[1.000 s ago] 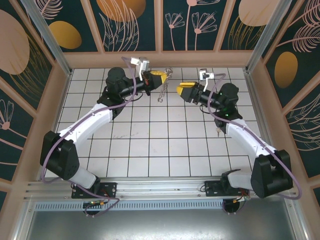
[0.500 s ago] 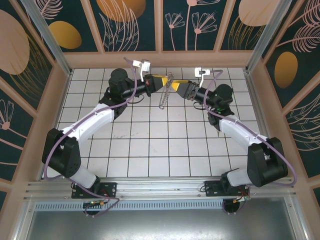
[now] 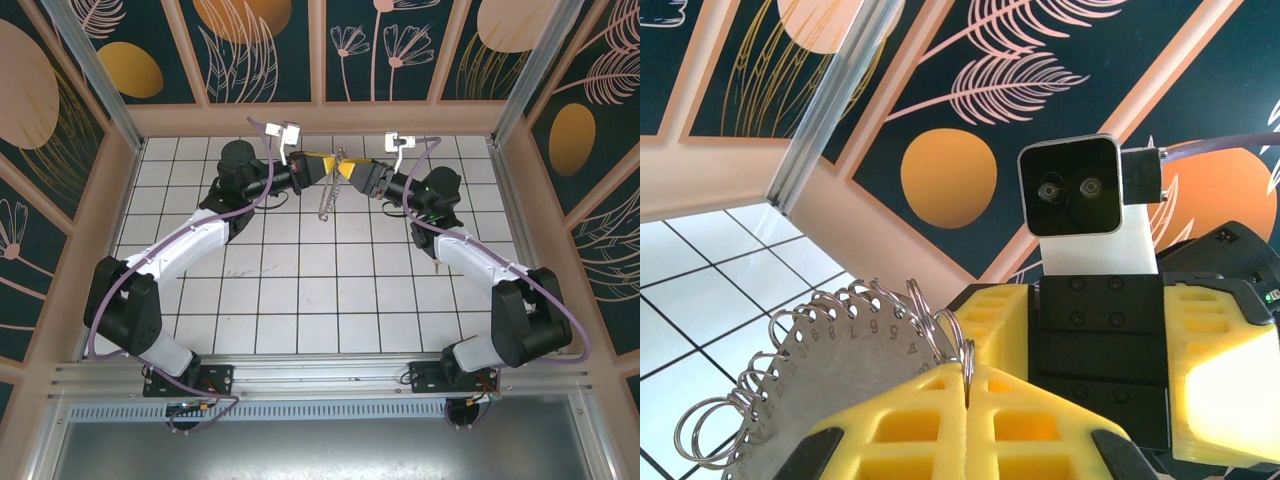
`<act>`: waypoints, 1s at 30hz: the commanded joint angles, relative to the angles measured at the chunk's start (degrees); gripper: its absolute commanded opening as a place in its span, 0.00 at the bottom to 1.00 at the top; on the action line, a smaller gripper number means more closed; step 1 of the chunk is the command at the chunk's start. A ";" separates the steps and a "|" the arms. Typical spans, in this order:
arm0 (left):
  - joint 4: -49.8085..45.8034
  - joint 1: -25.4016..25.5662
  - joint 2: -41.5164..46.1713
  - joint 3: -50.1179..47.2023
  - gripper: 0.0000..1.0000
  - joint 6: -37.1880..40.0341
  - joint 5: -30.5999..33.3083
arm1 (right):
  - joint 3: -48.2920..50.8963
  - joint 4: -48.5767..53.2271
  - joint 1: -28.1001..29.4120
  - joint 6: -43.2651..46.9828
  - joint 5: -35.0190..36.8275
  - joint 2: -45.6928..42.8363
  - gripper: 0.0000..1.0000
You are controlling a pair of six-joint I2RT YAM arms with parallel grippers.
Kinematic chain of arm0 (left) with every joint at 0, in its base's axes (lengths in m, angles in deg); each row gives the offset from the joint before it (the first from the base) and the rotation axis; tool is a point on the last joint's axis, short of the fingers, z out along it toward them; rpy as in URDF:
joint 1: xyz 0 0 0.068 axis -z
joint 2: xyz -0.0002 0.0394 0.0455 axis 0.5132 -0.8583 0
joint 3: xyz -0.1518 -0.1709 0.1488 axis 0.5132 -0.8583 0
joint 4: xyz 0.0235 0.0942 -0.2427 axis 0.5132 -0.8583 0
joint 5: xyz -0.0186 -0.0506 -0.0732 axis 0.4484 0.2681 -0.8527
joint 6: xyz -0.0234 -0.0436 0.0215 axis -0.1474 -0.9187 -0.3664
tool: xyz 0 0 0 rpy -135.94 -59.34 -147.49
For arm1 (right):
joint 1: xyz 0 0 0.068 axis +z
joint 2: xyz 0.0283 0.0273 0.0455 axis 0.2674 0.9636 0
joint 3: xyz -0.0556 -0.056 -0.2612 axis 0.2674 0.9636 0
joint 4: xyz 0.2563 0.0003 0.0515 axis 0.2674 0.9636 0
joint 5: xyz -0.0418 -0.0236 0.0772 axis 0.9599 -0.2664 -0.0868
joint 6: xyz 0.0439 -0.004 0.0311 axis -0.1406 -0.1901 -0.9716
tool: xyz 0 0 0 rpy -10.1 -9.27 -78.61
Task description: Put the keys on the keyring
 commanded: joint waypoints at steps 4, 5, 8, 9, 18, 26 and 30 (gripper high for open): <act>5.11 0.06 2.85 -0.80 0.00 -1.42 -1.02 | -2.38 -3.36 0.40 -0.34 0.94 1.02 0.52; 5.20 0.06 2.85 -0.82 0.00 -1.46 -1.14 | -2.57 -3.44 0.40 -0.47 0.87 1.31 0.52; 5.55 0.04 2.97 -1.06 0.00 -1.70 -1.28 | -3.49 -3.14 0.64 -0.51 0.61 2.05 0.52; 5.64 0.03 3.02 -1.08 0.00 -1.74 -1.27 | -3.63 -3.19 0.70 -0.50 0.61 2.23 0.52; 5.82 0.05 2.91 -1.48 0.00 -1.69 -1.38 | -5.79 -3.13 1.95 -0.07 -0.49 3.48 0.46; 5.73 0.05 2.51 -1.96 0.00 -1.42 -1.45 | -6.89 1.08 2.95 3.33 -0.29 2.84 0.27; 5.73 0.04 2.48 -1.84 0.00 -1.29 -1.04 | -6.67 2.44 2.94 4.55 -0.36 2.69 0.11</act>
